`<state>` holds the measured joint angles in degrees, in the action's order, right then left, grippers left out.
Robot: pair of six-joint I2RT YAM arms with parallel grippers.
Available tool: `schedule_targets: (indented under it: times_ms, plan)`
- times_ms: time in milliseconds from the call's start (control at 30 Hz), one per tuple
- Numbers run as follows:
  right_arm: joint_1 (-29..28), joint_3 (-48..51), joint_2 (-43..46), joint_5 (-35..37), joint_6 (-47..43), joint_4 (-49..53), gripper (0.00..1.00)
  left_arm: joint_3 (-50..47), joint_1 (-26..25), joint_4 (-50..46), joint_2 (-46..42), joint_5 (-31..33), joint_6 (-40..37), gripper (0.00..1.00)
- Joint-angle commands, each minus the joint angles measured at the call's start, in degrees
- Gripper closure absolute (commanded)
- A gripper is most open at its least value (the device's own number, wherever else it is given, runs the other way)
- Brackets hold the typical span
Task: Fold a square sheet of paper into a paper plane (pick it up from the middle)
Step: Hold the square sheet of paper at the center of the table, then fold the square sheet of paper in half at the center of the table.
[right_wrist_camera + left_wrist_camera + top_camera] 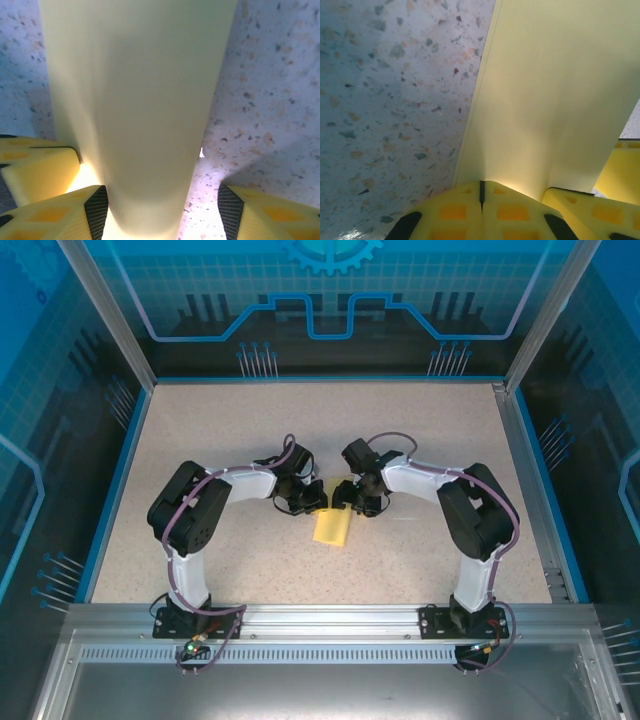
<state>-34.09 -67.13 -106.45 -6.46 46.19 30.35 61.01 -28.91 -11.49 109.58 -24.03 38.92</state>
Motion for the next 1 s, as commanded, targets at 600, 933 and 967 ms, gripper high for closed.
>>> schedule_targets:
  times_ms: [600,933,967]
  plan:
    - [3.0,15.0,7.43,-19.16,0.44,-25.92,0.96,-0.36,0.43,-3.98,2.04,2.67,-1.92,1.0]
    - [5.18,20.37,4.97,-20.45,-2.04,-27.97,0.97,-0.49,0.43,-3.91,2.65,2.59,-1.56,1.0]
    - [5.3,20.87,4.86,-20.28,-2.35,-27.83,0.97,-0.56,0.43,-3.83,2.74,2.59,-1.57,1.0]
